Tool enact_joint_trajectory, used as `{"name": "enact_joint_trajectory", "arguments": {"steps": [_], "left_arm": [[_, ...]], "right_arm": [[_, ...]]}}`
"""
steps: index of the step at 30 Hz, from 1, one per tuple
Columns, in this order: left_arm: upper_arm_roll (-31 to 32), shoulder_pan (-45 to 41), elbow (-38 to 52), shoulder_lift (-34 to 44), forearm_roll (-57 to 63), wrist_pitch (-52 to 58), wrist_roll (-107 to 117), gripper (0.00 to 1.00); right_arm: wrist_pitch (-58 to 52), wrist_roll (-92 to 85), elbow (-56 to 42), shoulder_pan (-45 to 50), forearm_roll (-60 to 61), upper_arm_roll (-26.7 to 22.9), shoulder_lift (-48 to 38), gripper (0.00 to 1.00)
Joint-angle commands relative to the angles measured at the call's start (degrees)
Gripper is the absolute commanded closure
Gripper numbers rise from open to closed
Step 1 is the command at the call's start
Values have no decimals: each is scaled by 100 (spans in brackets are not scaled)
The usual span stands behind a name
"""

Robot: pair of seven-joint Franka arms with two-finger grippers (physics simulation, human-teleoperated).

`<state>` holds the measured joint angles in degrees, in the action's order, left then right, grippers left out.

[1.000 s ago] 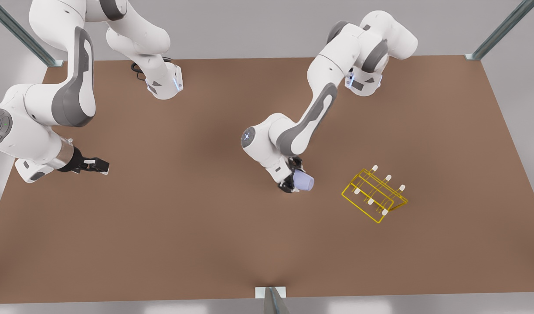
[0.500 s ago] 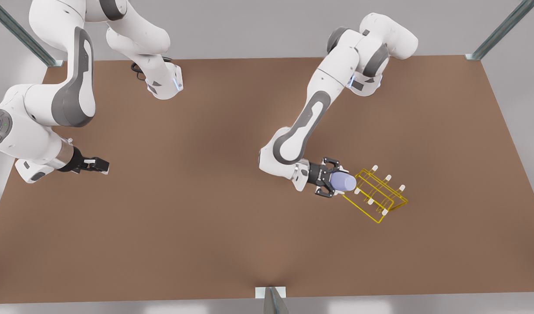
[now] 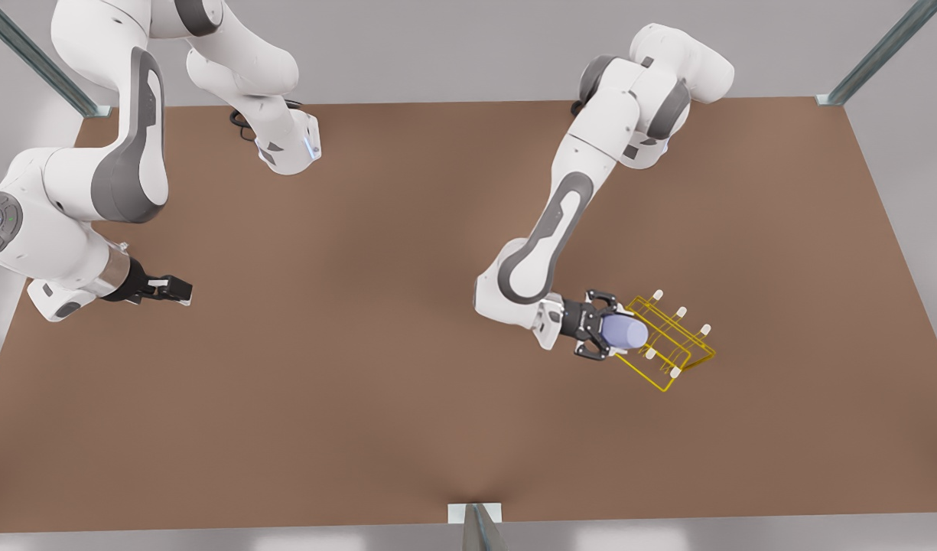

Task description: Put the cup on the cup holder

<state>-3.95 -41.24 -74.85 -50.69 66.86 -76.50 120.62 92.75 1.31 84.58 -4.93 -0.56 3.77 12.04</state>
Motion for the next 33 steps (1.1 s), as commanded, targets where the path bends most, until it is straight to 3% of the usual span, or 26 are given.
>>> {"name": "enact_joint_trajectory", "arguments": {"steps": [1,26,27,33], "left_arm": [[-1,19,-21,-2,117,-172,217,22],[-10,301,-742,59,486,-269,762,22],[-10,309,-768,59,486,-269,735,0],[-1,309,-830,121,512,-252,700,0]], "right_arm": [[-3,-34,-3,0,4,1,0,0],[6,-113,-3,-8,13,-35,26,0],[-3,-113,-3,-17,13,-35,26,0],[-3,-122,6,-61,13,-35,26,0]]}}
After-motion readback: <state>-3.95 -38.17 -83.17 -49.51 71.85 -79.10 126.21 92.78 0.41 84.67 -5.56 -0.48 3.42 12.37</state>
